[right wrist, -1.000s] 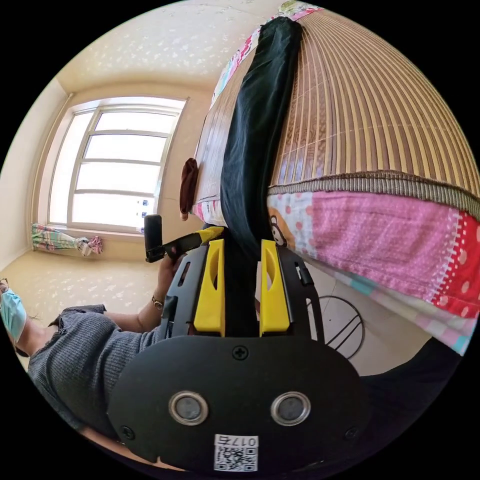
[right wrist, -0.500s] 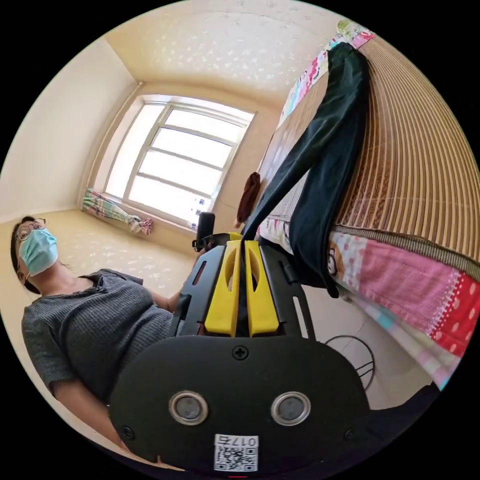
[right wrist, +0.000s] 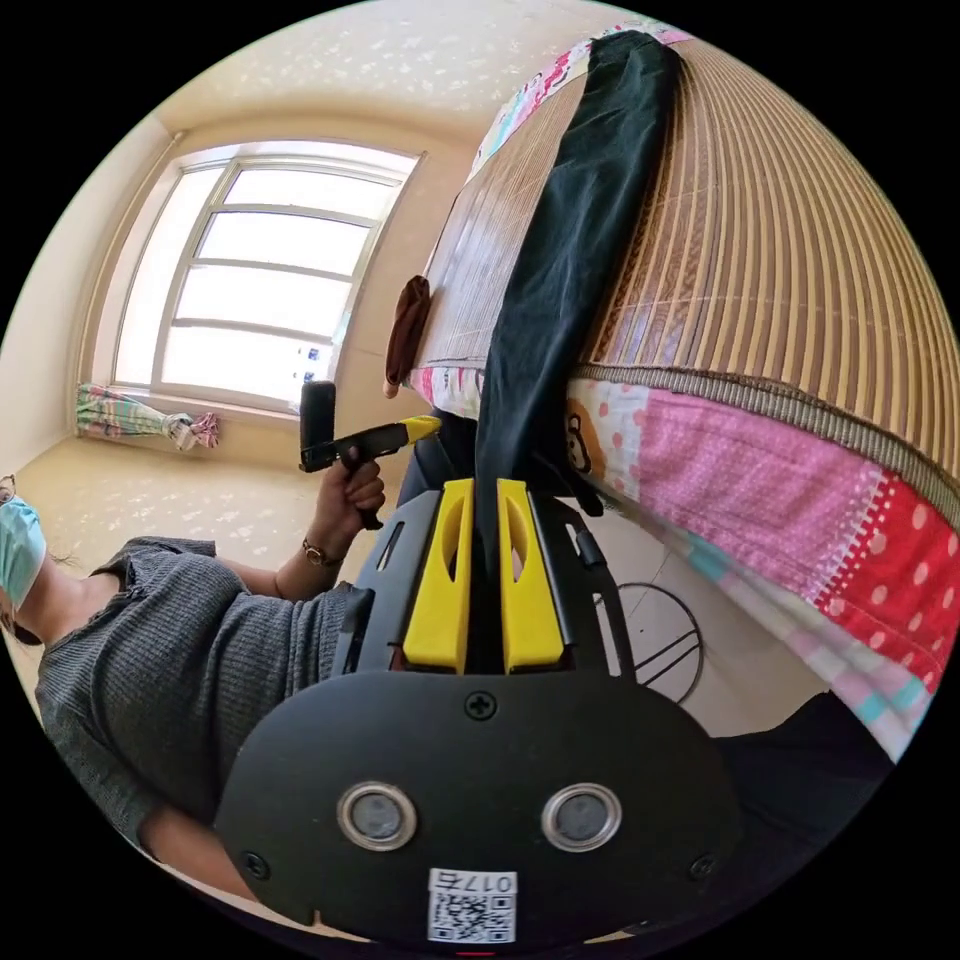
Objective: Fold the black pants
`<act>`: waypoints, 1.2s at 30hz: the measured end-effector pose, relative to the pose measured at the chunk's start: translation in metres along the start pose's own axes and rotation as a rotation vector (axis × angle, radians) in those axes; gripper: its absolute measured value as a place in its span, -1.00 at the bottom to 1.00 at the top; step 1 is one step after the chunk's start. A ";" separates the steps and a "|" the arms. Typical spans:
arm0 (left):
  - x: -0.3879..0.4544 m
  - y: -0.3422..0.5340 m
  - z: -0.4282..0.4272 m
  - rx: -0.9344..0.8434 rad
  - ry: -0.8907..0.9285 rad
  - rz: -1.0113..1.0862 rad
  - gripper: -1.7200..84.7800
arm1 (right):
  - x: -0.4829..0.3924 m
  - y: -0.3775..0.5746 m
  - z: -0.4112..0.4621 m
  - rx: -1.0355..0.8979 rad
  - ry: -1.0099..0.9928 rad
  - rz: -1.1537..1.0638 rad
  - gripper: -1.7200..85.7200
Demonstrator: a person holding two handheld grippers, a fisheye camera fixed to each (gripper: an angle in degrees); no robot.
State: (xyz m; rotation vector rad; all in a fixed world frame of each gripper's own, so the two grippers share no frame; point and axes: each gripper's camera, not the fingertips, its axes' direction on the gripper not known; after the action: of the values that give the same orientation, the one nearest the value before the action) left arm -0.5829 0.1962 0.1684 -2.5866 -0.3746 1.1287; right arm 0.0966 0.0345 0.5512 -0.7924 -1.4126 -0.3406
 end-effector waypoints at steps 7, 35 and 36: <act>0.001 -0.060 0.075 -0.141 -0.049 0.018 -0.75 | 0.011 -0.040 0.051 -0.056 0.008 0.042 -0.79; 0.043 -0.234 0.084 0.070 0.046 -0.082 -0.61 | 0.039 -0.114 -0.015 0.183 0.027 0.143 -0.74; 0.045 -0.238 0.087 0.069 0.051 -0.081 -0.62 | 0.041 -0.120 -0.009 0.183 -0.004 0.146 -0.74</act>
State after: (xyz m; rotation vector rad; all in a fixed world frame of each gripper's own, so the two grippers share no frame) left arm -0.6463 0.4456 0.1691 -2.5112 -0.4169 1.0278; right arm 0.0321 -0.0468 0.6256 -0.7406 -1.3592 -0.0951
